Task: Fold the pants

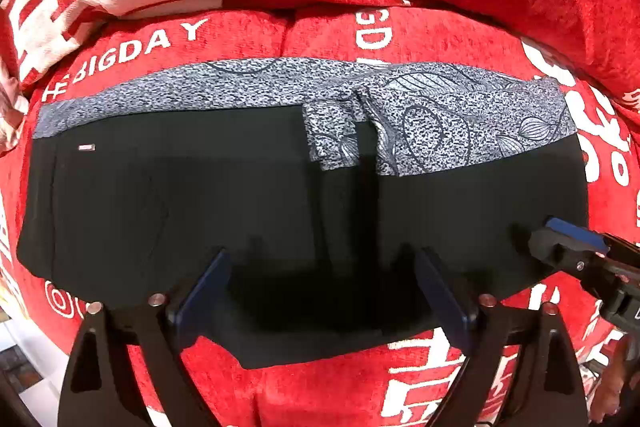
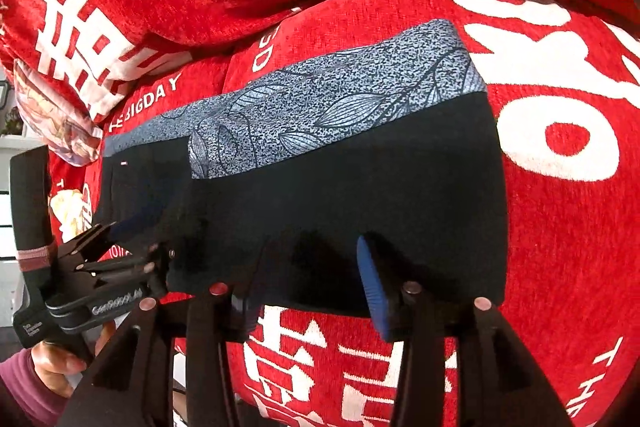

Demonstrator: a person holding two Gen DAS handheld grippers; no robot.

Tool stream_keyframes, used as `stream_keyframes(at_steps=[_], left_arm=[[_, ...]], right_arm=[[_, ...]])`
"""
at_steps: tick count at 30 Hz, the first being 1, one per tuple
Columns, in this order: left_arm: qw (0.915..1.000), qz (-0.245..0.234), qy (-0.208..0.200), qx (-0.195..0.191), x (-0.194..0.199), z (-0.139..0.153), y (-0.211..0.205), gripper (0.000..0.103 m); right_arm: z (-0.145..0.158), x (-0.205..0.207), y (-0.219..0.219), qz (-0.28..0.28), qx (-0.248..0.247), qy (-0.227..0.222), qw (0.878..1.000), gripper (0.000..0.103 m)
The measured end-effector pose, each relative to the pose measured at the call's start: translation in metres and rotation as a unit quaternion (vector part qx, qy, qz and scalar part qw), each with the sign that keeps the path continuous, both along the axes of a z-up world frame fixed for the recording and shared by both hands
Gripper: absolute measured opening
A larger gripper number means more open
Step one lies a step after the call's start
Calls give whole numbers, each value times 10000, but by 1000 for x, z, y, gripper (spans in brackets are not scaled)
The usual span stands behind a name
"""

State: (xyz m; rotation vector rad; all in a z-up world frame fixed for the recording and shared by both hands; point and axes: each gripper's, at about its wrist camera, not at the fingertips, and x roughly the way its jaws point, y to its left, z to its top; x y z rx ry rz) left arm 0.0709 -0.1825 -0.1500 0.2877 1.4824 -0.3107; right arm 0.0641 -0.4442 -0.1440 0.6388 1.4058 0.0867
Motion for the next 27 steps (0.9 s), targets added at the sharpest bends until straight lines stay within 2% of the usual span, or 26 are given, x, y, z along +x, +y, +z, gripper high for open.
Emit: stream_keyframes(at_steps=[7,11,15,22,27], left_arm=[[10000,-44,49,21,-1,-1,6,94],[9998,-176,37,43,-2,-1,12,94],[9999,-161,43,-25,-1,4,28,94],[9999,132,79,-75,4,8,84,94],[9988,494,40,-8,12,6,134,94]], right_arm=[[1,-1,5,-71,-119,-20,9999,54],[5,2,15,-50,-365,34,9993,62],[10,6,30,51,-624,134,9979,63],[23,19,66,133,-723,57,9973,64],[16,38,105,381,-722,104,9966,64]])
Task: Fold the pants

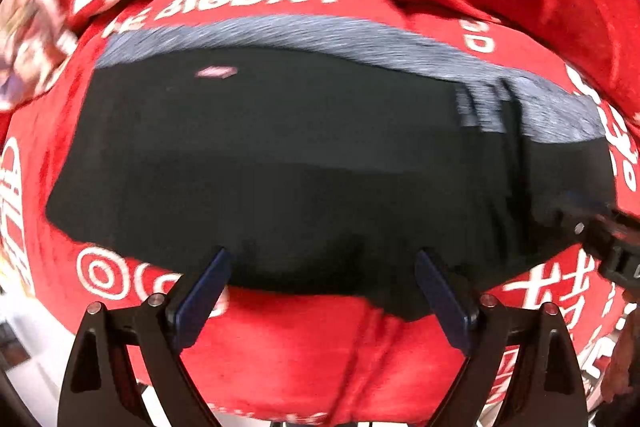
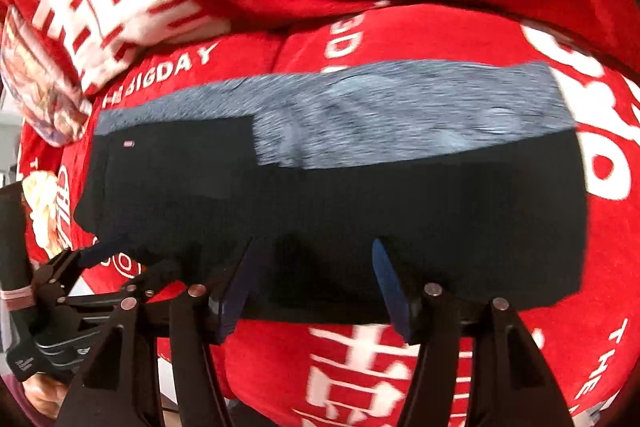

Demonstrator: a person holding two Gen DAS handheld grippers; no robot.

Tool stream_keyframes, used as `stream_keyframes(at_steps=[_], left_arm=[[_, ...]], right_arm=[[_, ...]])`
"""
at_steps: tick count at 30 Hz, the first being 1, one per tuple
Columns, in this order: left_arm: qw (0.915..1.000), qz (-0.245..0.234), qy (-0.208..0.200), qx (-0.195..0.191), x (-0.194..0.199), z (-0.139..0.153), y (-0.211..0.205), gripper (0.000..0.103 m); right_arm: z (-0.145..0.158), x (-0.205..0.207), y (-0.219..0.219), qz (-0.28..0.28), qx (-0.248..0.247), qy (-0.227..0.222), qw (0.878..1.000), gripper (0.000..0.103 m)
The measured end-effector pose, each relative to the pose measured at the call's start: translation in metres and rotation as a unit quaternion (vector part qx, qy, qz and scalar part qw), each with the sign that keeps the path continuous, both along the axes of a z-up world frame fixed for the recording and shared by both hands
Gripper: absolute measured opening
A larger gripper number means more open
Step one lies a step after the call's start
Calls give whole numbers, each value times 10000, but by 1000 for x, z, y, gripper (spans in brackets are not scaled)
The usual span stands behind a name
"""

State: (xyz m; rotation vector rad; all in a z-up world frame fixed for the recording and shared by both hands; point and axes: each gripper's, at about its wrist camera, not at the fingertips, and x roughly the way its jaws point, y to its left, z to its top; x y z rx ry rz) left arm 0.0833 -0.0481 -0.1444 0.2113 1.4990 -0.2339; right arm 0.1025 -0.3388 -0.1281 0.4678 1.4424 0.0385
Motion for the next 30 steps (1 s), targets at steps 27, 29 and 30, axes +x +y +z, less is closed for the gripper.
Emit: stream_keyframes(at_steps=[27,29,30], left_arm=[[9928,1166,191,-217,1,-9,124,94],[9926,1185,165,-208,6,-11,123,94],[9925,1194,161,-219,8,-10,125,94]], right_arm=[[-19,13,70,579,-958,580,9920,81],[-18,13,70,575,-961,589,9920,81],[-18,13,71,567,-943,592,9922,81]])
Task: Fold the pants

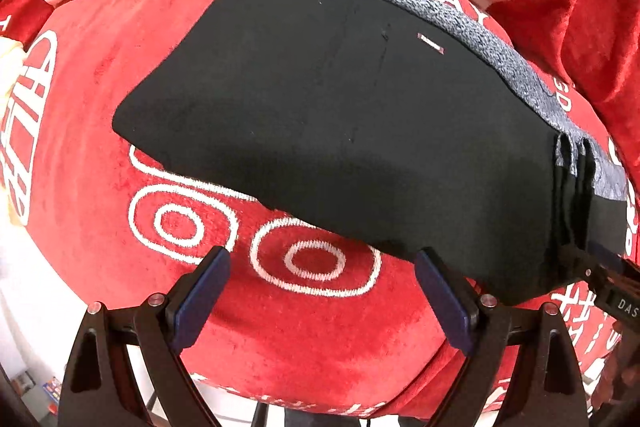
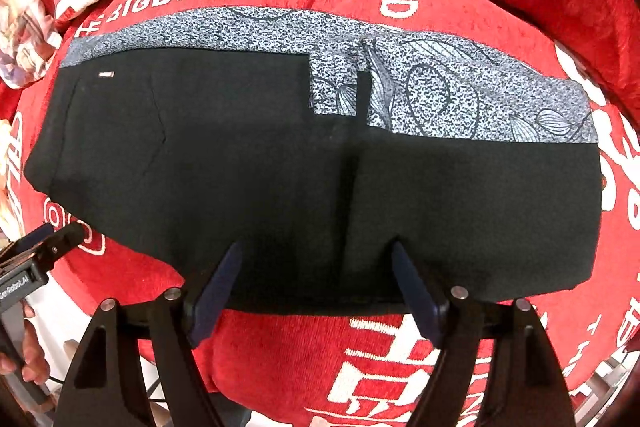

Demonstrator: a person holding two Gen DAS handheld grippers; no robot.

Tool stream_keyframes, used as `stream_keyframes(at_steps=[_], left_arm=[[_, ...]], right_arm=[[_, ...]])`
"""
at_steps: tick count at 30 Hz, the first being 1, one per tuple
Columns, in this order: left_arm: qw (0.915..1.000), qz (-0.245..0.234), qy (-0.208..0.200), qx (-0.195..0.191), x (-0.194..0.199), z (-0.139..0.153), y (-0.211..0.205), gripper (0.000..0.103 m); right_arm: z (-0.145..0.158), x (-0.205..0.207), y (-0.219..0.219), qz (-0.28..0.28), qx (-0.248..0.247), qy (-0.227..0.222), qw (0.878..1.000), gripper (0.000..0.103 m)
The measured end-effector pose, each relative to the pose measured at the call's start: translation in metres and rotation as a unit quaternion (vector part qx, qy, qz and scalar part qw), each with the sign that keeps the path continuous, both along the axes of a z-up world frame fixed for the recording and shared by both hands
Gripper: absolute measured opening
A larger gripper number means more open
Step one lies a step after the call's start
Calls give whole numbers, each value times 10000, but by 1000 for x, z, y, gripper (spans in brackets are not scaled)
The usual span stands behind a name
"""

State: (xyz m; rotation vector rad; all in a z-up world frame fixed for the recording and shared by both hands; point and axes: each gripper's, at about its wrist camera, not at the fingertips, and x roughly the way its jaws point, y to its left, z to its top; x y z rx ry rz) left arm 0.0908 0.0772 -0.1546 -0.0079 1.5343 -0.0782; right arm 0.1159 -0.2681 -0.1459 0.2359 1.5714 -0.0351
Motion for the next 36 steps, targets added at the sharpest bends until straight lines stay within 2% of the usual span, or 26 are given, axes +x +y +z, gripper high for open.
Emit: stream_keyframes(at_steps=[9,17,23,26,30,34,36], left_arm=[[9997,196,-19,-122,8,4,14,94],[9991,348,-77,-247,9,8,28,94],[9989,401,-132,-198,15,10,44,94],[9955,672,-301,-599,21,16,60,94],[9818,1227,-353,-1407,27,16,89,94],[9762,1248,-295,-1747,28,9,100,94],[9694,1305,-298,-2058,25,6,105,94]], right_arm=[[7,3,0,27,64,26,10000,81],[1,1,-1,-38,70,77,9999,83],[-1,2,2,-15,38,66,10000,84],[-2,1,2,-5,42,59,10000,84],[-2,0,2,24,49,51,10000,84],[-3,1,2,60,46,45,10000,85],[-3,1,3,94,29,48,9999,85]])
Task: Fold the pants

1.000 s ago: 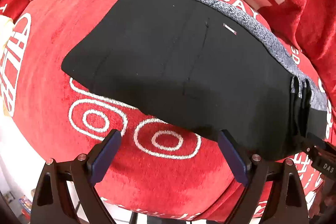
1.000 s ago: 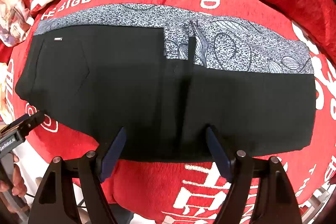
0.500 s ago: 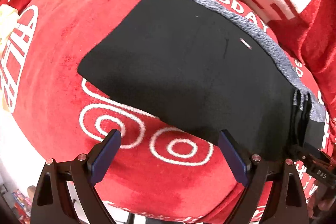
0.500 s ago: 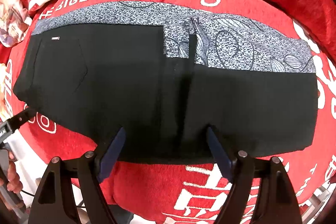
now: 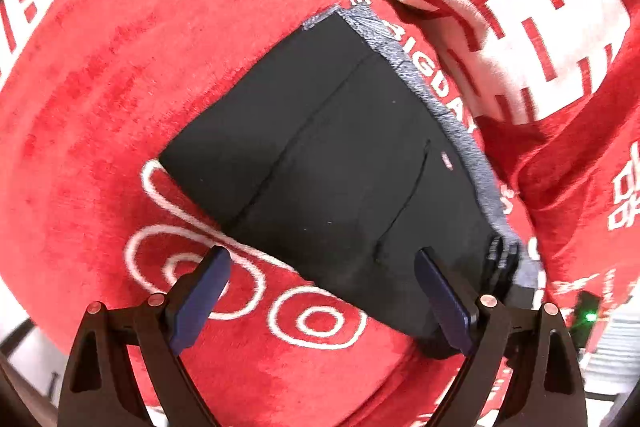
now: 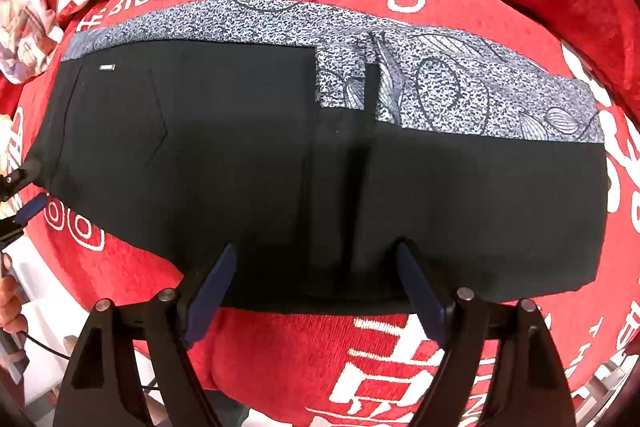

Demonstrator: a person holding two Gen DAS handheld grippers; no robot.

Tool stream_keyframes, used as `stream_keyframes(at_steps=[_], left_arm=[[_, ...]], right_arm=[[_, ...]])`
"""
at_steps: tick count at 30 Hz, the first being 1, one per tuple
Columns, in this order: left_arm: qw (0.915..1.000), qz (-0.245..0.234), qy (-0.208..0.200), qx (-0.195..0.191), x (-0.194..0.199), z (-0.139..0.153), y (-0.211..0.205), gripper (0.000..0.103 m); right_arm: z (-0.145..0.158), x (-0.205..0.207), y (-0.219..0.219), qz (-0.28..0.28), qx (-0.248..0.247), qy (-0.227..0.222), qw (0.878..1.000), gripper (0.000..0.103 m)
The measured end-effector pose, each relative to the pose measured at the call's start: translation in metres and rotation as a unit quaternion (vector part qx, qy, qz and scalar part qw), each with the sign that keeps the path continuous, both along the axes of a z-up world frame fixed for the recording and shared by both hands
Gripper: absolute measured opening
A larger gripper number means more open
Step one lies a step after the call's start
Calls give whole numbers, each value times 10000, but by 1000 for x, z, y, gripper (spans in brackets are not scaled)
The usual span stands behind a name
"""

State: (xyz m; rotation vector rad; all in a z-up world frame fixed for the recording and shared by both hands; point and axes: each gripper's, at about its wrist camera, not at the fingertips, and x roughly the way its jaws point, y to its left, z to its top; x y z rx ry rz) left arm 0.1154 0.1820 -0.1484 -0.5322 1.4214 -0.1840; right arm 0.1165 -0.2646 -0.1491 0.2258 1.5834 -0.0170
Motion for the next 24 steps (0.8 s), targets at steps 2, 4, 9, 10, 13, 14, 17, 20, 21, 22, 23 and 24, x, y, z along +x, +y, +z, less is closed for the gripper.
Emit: stream_keyframes(at_steps=[2,4,9,10,13,14,17,20,21,22,23,24], left_arm=[[9992,130,1,-371,-1,-6,2,94],[9970,276,8,-720,1,-12,2,94],[9916,621,-166,-1125,4,-15,3,94],[9904,683,-183,-1184,5,-17,3,94],[9872,827,-243,-1344,6,-19,4,98],[9880,799,-239,-1298,7,-17,2,98],[9895,609,-372,-1259,7,-3,-6,98],[9864,500,-724,-1385,9,15,-13,98],[9875,469,-755,-1300,11,15,-16,98],[9914,451,-630,-1054,16,9,-19,98],[9939,448,-484,-884,19,3,-20,98],[9961,454,-301,-699,23,-6,-21,98]], right_arm=[[-1,-1,1,30,-9,-1,10000,86],[-1,-1,3,68,-26,3,10000,86],[-4,-1,8,113,-89,7,9999,87],[-4,-1,9,127,-96,7,9999,87],[-4,-2,10,142,-98,-22,9998,87],[-4,-3,11,151,-103,-27,9998,87],[-4,-4,12,194,-127,-17,9997,87],[-4,-6,13,211,-110,-15,9997,87],[-4,-6,13,209,-99,-21,9997,87],[-4,-6,12,207,-90,-29,9997,87],[-5,-7,13,215,-96,-34,9997,87],[-5,-7,13,236,-118,-27,9996,87]])
